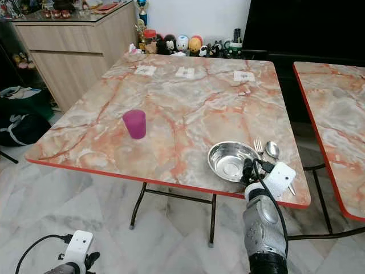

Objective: Setting the table

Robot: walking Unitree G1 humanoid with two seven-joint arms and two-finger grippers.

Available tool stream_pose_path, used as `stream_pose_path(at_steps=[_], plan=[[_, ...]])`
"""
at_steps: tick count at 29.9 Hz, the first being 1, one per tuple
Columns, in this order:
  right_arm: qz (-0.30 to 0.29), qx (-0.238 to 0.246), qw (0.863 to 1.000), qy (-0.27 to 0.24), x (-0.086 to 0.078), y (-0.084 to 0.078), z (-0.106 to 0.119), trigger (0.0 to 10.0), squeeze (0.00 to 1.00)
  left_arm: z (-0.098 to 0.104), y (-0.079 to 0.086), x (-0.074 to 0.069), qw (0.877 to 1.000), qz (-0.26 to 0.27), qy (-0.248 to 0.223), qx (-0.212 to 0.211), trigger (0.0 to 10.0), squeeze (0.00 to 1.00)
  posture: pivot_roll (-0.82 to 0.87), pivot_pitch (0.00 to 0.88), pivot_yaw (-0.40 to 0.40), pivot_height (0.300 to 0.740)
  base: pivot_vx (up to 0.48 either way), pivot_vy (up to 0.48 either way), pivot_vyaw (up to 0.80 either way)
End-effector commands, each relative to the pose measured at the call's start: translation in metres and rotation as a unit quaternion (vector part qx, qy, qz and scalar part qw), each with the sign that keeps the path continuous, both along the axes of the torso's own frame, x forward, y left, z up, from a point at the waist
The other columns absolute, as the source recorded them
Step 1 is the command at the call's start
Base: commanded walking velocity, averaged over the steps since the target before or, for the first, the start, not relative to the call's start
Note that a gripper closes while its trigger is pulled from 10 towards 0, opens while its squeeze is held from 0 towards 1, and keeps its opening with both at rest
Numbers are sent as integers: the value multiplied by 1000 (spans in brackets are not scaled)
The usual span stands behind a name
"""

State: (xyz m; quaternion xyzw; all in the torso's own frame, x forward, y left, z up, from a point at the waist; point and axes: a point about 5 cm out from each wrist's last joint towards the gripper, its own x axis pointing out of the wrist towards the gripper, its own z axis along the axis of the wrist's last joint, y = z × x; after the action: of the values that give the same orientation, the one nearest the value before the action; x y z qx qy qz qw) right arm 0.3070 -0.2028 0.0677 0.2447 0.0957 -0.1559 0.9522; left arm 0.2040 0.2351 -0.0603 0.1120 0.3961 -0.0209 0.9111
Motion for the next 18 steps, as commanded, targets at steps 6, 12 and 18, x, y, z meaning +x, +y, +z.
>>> stream_pose_path(at_steps=[6,12,18], plan=[[12,19,1000,-2,4,3,2,10000,0,-2,2,-4,1000,-3,12,5,10000,0,50,0,19,740,0,0,0],[13,21,1000,3,4,5,0,10000,0,-2,3,-4,1000,-3,12,5,10000,0,56,0,18,740,0,0,0],[24,29,999,7,5,8,-1,4980,0,-2,3,-4,1000,-3,13,6,10000,0,55,0,19,740,0,0,0]])
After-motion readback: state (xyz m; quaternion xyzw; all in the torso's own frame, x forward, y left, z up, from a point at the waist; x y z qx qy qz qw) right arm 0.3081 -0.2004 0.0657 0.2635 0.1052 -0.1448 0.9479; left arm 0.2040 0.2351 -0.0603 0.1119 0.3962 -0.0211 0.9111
